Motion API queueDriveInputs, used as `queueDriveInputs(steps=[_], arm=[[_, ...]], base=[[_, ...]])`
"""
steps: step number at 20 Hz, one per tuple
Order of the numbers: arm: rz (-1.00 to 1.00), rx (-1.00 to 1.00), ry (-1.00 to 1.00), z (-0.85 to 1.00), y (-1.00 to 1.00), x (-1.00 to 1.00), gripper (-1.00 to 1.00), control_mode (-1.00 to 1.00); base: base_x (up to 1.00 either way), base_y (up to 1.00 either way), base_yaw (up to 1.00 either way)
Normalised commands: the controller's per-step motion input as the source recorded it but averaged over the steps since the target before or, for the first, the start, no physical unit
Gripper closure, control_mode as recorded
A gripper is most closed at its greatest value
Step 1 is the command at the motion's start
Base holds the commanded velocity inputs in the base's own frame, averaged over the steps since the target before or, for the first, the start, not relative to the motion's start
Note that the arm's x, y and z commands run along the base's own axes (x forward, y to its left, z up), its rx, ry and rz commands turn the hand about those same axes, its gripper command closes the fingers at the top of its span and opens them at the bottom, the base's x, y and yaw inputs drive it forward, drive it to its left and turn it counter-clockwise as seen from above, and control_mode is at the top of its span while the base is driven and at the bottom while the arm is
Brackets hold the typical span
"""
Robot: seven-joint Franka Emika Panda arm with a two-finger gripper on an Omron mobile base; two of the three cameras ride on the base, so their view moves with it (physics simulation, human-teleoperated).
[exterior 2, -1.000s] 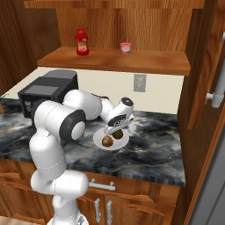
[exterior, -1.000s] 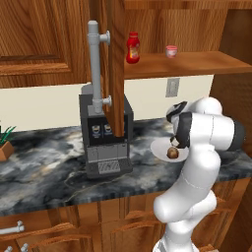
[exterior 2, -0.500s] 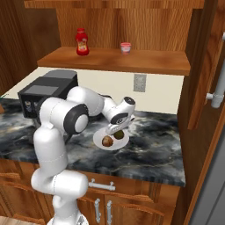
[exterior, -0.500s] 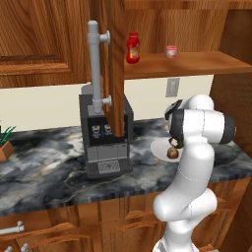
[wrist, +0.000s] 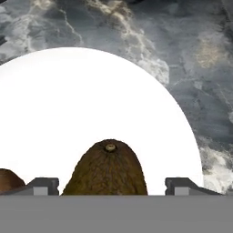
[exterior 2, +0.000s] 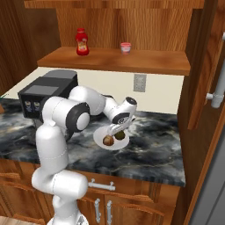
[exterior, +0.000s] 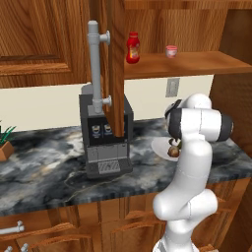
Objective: Pick the avocado and bread from the counter and place them on the plate. Then pick the jam from the cabinet and place it next to the plate. Lastly close the cabinet door.
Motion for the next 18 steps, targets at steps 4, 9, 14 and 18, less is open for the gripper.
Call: queueDriveInputs(steps=[4, 9, 14, 18], arm=[[0.04, 0.00, 0.00, -0.19, -0.01, 0.00, -1.00, -1.00], [0.04, 0.00, 0.01, -0.14, 0.00, 0.00, -1.00, -1.00], [0.04, 0.01, 0.00, 0.02, 0.00, 0.00, -1.00, -1.00], [0.04, 0.07, 0.04, 0.25, 0.00, 0.00, -1.00, -1.00]], base=[[0.00, 0.00, 0.00], [0.00, 0.00, 0.00], [0.00, 0.00, 0.00], [0.00, 0.00, 0.00]])
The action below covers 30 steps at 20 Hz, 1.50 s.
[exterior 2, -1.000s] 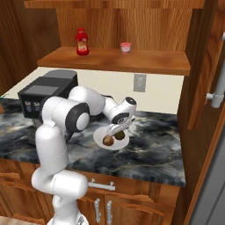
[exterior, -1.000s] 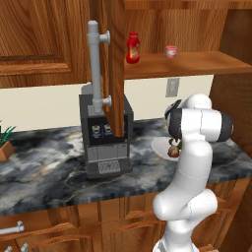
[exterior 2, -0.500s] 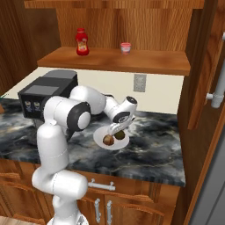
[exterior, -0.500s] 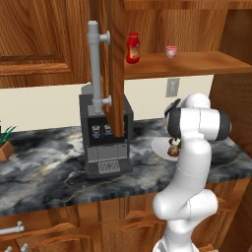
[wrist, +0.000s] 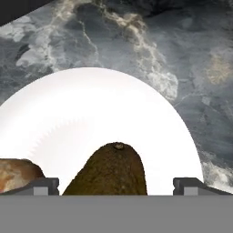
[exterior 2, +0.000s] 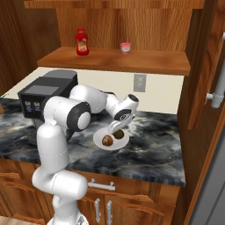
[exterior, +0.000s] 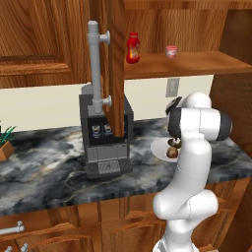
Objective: Pick the avocado and bread from the counter and place them on the plate. Then pick the jam from the cabinet and place it next to the plate. Lastly close the cabinet door.
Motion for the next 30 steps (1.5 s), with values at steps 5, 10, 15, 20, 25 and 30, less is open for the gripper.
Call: queueDriveInputs(steps=[5, 10, 15, 20, 25, 30], arm=[[0.05, 0.03, 0.10, 0.23, 0.01, 0.00, -1.00, -1.00], [0.03, 0.03, 0.07, 0.30, 0.01, -0.11, -1.00, -1.00], [-0.02, 0.09, 0.06, 0.29, 0.03, -0.29, -1.00, -1.00], [-0.08, 0.08, 0.05, 0.26, 0.15, -0.32, -1.00, -1.00], [-0.13, 0.05, 0.02, 0.23, 0.27, -0.41, -1.00, -1.00], [-0.15, 0.02, 0.00, 0.22, 0.38, -0.59, -1.00, -1.00]], base=[[0.00, 0.00, 0.00], [0.00, 0.00, 0.00], [0.00, 0.00, 0.00], [0.00, 0.00, 0.00], [0.00, 0.00, 0.00], [0.00, 0.00, 0.00]])
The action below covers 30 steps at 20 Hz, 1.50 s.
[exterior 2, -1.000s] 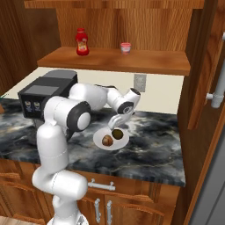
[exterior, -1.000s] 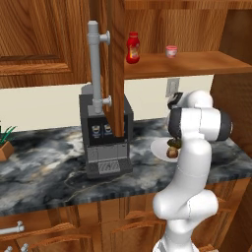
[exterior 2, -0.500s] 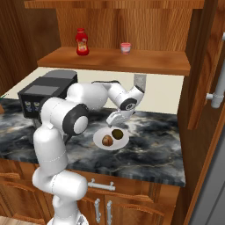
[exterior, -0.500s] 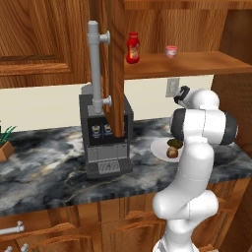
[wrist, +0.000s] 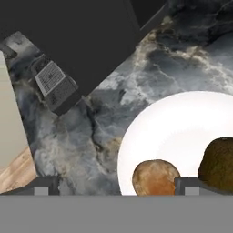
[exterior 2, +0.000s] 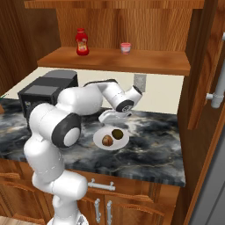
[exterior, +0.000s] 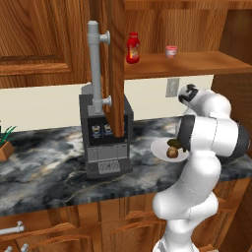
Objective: Pick the avocado and bread from the counter and place them on the plate. Then pick the jam from the cabinet and place it next to the plate. Lastly close the cabinet door.
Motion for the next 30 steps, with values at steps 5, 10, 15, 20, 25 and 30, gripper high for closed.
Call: queueDriveInputs(steps=[5, 10, 15, 20, 25, 30], arm=[[-0.17, -0.01, 0.00, 0.27, 0.48, -0.66, -1.00, -1.00], [-0.21, -0.07, -0.02, 0.30, 0.42, -0.74, -1.00, -1.00], [-0.23, -0.08, -0.05, 0.33, 0.29, -0.74, -1.00, -1.00], [-0.21, -0.10, -0.08, 0.32, 0.19, -0.58, -1.00, -1.00], [-0.16, -0.10, -0.08, 0.35, 0.04, -0.16, -1.00, -1.00], [-0.13, -0.09, -0.07, 0.50, 0.00, 0.00, -1.00, -1.00]], base=[[0.00, 0.00, 0.00], [0.00, 0.00, 0.00], [0.00, 0.00, 0.00], [0.00, 0.00, 0.00], [0.00, 0.00, 0.00], [0.00, 0.00, 0.00]])
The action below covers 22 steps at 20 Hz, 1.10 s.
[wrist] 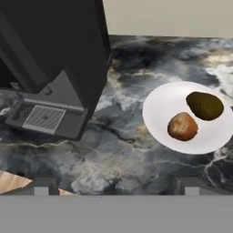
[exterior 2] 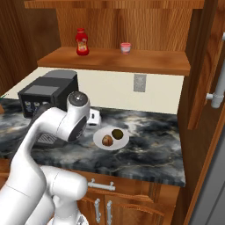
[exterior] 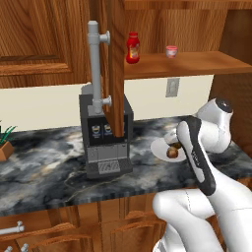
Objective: Pick the avocado and bread from the counter and place them on the plate. Then pick the jam from the cabinet and place it next to the plate. Lastly close the cabinet door.
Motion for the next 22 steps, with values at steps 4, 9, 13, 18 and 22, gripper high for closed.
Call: queueDriveInputs(steps=[4, 9, 13, 18, 22], arm=[[-0.09, -0.06, -0.05, 0.51, -0.03, 0.00, -1.00, -1.00], [-0.07, -0.05, -0.02, 0.52, -0.14, -0.03, -1.00, -1.00], [-0.06, -0.01, -0.05, 0.53, -0.28, -0.11, -1.00, -1.00], [-0.05, -0.02, -0.03, 0.47, -0.30, -0.16, -1.00, -1.00], [-0.04, -0.05, -0.03, 0.46, -0.23, -0.11, -1.00, -1.00]], base=[[0.00, 0.00, 0.00], [0.00, 0.00, 0.00], [0.00, 0.00, 0.00], [0.00, 0.00, 0.00], [0.00, 0.00, 0.00]])
